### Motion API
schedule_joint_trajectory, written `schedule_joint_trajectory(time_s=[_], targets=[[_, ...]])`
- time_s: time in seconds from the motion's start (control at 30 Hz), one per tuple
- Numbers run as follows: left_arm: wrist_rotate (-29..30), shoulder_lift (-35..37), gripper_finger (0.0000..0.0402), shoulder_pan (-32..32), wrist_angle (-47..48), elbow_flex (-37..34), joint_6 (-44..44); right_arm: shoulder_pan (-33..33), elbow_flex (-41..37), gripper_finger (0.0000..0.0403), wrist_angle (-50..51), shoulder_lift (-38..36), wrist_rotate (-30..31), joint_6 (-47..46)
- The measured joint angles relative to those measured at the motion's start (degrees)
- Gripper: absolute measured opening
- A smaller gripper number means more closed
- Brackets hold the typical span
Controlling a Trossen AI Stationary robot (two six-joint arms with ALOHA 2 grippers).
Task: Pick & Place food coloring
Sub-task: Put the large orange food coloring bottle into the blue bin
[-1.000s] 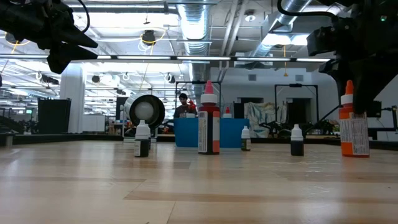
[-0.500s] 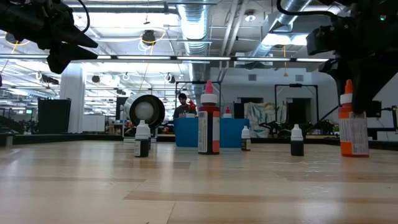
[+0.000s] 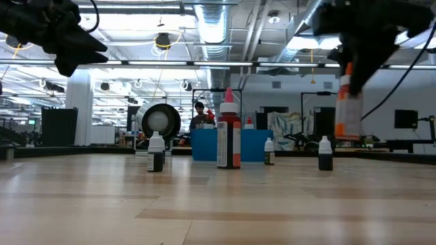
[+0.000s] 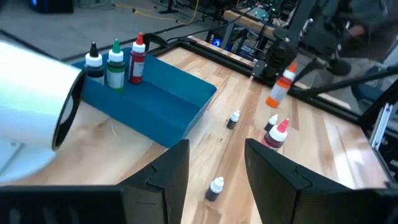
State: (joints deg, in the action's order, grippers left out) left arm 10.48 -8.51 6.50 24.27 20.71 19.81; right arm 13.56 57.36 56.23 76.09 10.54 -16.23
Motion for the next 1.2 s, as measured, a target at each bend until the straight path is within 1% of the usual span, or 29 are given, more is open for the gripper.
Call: schedule_joint_trajectory(time_s=[0.07,0.23,0.53,0.63,0.8,0.93,1.07,1.2], targets=[[-0.70,0.00,0.0146,0.01,-0.83,0.00,-2.04,-1.24,1.70,0.0129,1.31,0.00,0.10,1.18],[-4.62,0.04,0.0146,0.00,-3.64,0.04,-7.17,-4.81,5.92,0.0127,2.49,0.00,0.29,5.28],[-4.63,0.04,0.0146,0.00,-3.27,0.04,-7.86,-13.35,13.11,0.0128,1.54,-0.02,0.47,13.81],[-4.63,0.04,0.0146,0.00,-3.75,0.04,-8.45,-16.26,14.92,0.0129,0.55,-0.02,1.89,16.87],[-4.65,0.04,0.0146,0.00,-4.22,0.04,-9.10,-20.89,17.15,0.0128,-5.14,0.07,1.87,21.92],[-4.65,0.04,0.0146,0.00,-4.23,0.04,-9.14,-23.58,19.24,0.0129,-8.10,2.13,1.88,24.89],[-4.65,0.72,0.0146,0.00,-4.23,-0.01,-9.36,-25.25,22.50,0.0128,-9.29,6.42,1.84,28.49],[-4.65,4.87,0.0146,0.00,-5.12,-2.47,-9.30,-26.83,26.80,0.0129,-9.28,12.07,1.54,32.95]])
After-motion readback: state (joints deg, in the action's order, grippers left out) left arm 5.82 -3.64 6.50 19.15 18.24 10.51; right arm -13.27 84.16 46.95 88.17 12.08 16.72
